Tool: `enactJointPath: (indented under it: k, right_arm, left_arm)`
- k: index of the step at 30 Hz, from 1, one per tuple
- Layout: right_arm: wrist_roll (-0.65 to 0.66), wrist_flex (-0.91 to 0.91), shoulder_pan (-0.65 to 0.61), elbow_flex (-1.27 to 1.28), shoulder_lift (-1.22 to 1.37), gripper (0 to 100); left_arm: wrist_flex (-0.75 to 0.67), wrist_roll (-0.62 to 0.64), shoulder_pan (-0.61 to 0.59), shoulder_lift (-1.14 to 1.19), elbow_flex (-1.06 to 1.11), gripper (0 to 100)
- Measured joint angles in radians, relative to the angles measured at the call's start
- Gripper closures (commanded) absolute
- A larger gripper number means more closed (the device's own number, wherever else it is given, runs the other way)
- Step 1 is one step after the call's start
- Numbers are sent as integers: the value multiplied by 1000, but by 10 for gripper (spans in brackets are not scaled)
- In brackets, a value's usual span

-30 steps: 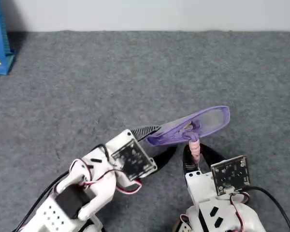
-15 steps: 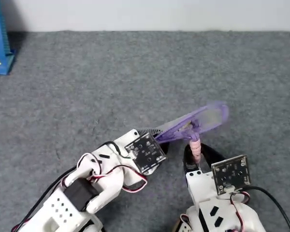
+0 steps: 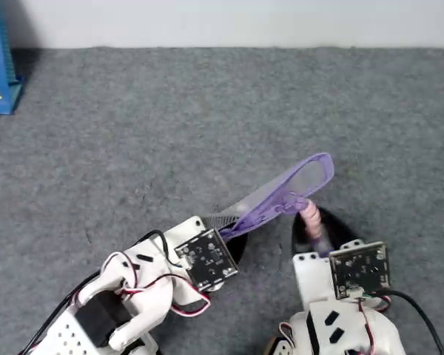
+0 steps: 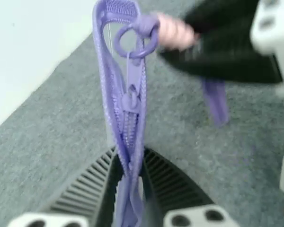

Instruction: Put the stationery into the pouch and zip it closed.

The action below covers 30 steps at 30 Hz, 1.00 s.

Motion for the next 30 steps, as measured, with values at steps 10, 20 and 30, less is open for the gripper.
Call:
enactJointPath:
  k: [10,20,30]
  right_arm:
    - [83,-316,242,219,0,991]
    - [135,-442,408,342,2,991]
    - [149,-457,500,387,11,991]
  left_arm:
    - [170,-2,-43,-169,0,991]
    - [311,-2,-48,-321,0,991]
    - [370,3,-158,-430,0,991]
